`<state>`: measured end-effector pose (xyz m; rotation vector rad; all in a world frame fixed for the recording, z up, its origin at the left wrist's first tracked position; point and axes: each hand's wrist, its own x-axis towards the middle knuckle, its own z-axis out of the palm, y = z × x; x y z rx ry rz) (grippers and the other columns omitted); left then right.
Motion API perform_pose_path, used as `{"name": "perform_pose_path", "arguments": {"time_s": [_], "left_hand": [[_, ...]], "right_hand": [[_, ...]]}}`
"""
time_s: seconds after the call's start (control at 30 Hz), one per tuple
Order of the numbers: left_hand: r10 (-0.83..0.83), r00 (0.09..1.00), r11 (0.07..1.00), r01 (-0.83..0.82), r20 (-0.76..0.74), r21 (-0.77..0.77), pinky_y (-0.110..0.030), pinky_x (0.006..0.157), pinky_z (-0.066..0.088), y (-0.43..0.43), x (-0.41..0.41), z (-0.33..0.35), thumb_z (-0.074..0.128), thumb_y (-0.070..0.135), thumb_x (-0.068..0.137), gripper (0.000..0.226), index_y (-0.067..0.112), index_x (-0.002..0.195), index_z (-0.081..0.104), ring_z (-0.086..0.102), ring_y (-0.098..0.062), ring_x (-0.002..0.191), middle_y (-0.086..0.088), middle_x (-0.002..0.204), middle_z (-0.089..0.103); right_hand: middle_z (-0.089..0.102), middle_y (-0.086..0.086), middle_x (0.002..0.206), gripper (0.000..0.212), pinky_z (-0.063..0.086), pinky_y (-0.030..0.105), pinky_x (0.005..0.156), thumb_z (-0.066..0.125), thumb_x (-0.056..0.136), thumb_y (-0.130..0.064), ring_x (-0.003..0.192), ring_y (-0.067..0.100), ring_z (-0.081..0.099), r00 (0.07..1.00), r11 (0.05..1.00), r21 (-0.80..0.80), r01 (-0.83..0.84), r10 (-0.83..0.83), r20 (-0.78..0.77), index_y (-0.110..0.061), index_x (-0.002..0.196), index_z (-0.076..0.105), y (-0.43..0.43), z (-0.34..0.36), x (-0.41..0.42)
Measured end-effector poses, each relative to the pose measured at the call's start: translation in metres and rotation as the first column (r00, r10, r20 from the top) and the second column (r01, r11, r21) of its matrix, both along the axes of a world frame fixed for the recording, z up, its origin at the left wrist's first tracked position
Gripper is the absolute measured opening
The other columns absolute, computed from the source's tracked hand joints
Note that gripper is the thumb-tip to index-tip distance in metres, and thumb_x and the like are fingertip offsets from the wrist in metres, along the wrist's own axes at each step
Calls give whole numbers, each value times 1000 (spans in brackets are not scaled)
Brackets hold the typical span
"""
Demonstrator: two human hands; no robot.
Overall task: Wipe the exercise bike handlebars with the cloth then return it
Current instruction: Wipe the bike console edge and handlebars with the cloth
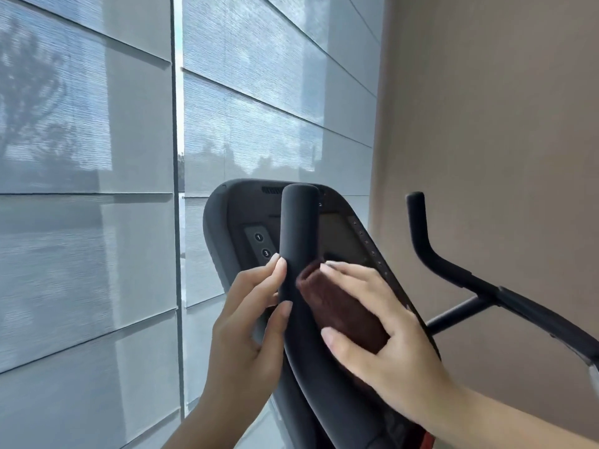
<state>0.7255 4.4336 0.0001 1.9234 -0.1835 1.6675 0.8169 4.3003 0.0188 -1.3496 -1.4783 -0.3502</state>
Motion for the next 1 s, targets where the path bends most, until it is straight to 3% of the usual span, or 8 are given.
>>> {"name": "perform_pose_path", "arguments": {"time_s": [0.13, 0.23, 0.37, 0.43, 0.53, 0.7, 0.9, 1.0], "left_hand": [[-63, 998, 998, 63, 11, -22, -20, 87, 47, 0, 0, -1, 51, 1, 81, 44, 12, 124, 47, 52, -12, 114, -3, 118, 55], [-115, 993, 992, 115, 15, -42, -20, 89, 46, 2, 0, -2, 52, 1, 81, 46, 12, 125, 46, 51, -12, 117, -1, 120, 54], [-148, 989, 988, 148, 13, -36, -18, 87, 46, 6, -1, -2, 53, 1, 80, 46, 14, 123, 49, 51, -6, 114, 0, 119, 54], [-170, 985, 985, 171, 15, -36, -16, 84, 46, 9, 0, -2, 54, 3, 79, 45, 13, 123, 50, 52, -6, 113, 4, 117, 56], [-212, 976, 975, 215, 49, -58, -19, 84, 47, 11, 4, -3, 56, 6, 79, 45, 16, 122, 51, 52, -9, 113, 13, 117, 55], [-322, 942, 939, 331, 98, -90, -40, 93, 45, 12, 12, -6, 58, 17, 83, 40, 16, 123, 55, 49, -10, 121, 14, 121, 53], [-399, 912, 908, 407, 92, -100, -38, 88, 46, 18, 14, -8, 52, 25, 83, 42, 18, 125, 51, 47, -10, 122, 11, 121, 53], [-436, 896, 889, 444, 89, -109, -31, 95, 44, 18, 14, -8, 54, 22, 84, 42, 19, 126, 49, 47, -10, 121, 13, 121, 51]], "right_hand": [[59, -16, 116, 48, 38, 8, 91, 67, 73, -11, 114, 5, 54, 999, 984, -179, -26, 17, -51, -35, 114, 63, -24, -7, -2], [60, -10, 116, 46, 37, 11, 94, 68, 74, -12, 114, 4, 54, 990, 990, 0, 140, -140, -5, -30, 115, 61, -14, 9, -6], [53, 0, 121, 45, 32, 13, 101, 67, 79, -7, 116, 4, 49, 965, 909, 325, 259, -254, -59, -24, 118, 53, 28, 61, -9], [47, 2, 130, 45, 27, 11, 104, 65, 80, -13, 124, 4, 42, 973, 929, 294, 223, -230, -11, -23, 122, 51, 42, 74, -11], [40, -9, 139, 48, 26, 11, 106, 63, 80, -20, 131, -4, 33, 985, 966, 189, 174, -175, -12, -32, 124, 49, 41, 70, -10], [35, -13, 143, 55, 25, 5, 102, 64, 78, -20, 132, -8, 29, 974, 967, 116, 227, -226, -22, -42, 124, 44, 34, 71, -14], [34, -15, 142, 62, 25, 7, 104, 65, 76, -20, 131, -8, 31, 916, 917, 21, 399, -400, 36, -40, 130, 41, 26, 60, -33], [35, -11, 142, 59, 28, 11, 105, 66, 77, -23, 133, 1, 32, 895, 896, -48, 442, -438, 80, -33, 132, 45, 17, 38, -48]]}}
